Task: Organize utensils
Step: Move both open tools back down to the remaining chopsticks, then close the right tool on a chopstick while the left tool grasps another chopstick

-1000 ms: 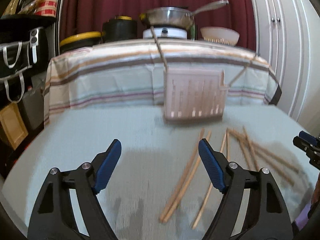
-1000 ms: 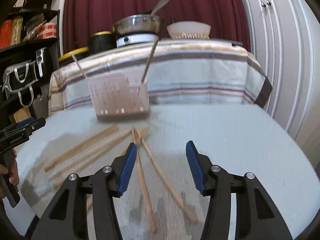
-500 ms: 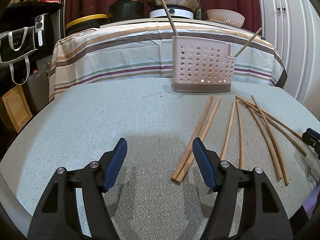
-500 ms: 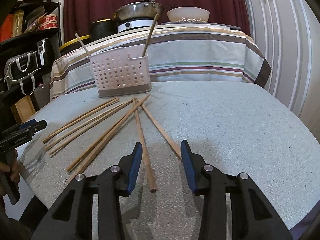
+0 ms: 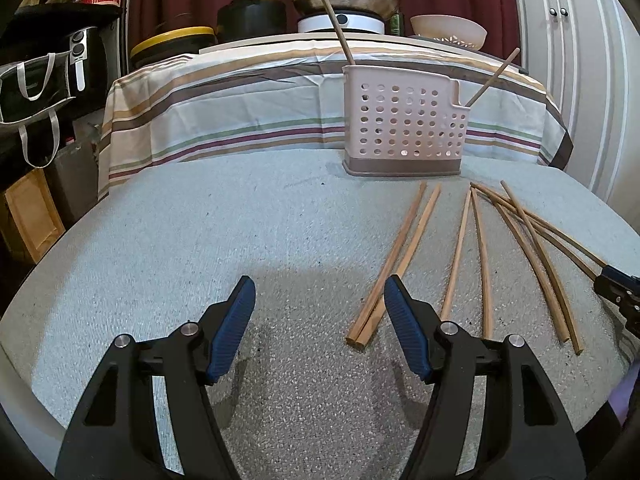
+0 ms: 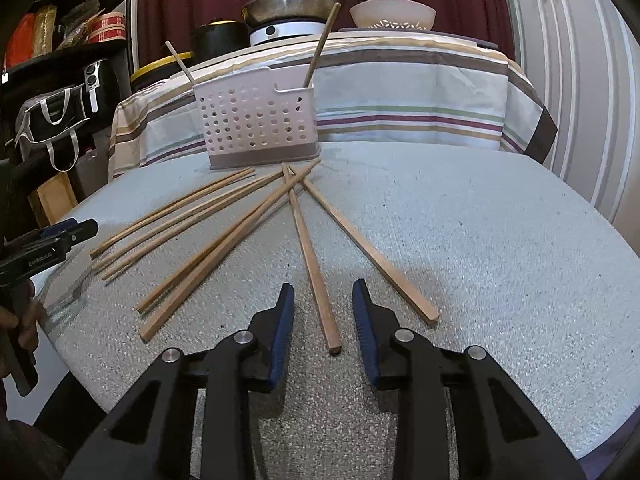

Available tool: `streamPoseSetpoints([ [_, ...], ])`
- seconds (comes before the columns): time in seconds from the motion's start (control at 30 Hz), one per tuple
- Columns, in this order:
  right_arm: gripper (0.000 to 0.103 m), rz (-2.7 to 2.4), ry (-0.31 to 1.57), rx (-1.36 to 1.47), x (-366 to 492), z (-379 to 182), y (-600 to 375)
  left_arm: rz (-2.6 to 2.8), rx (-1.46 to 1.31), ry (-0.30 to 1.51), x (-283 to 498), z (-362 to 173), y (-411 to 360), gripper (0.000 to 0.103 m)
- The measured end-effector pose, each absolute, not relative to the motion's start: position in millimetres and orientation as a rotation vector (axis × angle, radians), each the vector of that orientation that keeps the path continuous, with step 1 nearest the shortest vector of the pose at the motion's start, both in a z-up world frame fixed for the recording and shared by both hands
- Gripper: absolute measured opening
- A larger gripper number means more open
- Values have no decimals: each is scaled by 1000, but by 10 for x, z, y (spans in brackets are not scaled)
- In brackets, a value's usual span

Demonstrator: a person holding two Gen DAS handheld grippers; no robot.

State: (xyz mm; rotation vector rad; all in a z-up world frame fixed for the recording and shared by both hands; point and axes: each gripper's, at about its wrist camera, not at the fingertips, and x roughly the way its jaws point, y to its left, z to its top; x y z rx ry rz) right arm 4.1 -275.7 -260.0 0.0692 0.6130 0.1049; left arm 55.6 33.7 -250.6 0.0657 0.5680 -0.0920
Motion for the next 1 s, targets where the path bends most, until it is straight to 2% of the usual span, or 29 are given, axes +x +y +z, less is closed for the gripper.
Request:
streamPoseSetpoints([
  [0.07, 14, 115, 613, 63, 34, -2600, -2740, -93, 65, 570, 554, -2515, 340, 65],
  [0.17, 10, 125, 611, 42, 29, -2597, -2697, -95, 69, 570, 552, -2524, 333, 65],
  [0.5, 8, 132, 600, 38, 4, -2597, -2662, -122, 70, 585, 555, -2569, 330, 53],
  [0.77, 7, 137, 600, 30, 22, -2600, -2650, -138, 77, 607, 580, -2618, 305, 49],
  [0.83, 7, 136, 601, 30, 21, -2600, -2649, -140, 79, 618, 597, -2632, 300, 45],
  [1.0, 7, 136, 601, 29, 22, -2599, -2645, -124, 68, 633, 620, -2633, 329, 45],
])
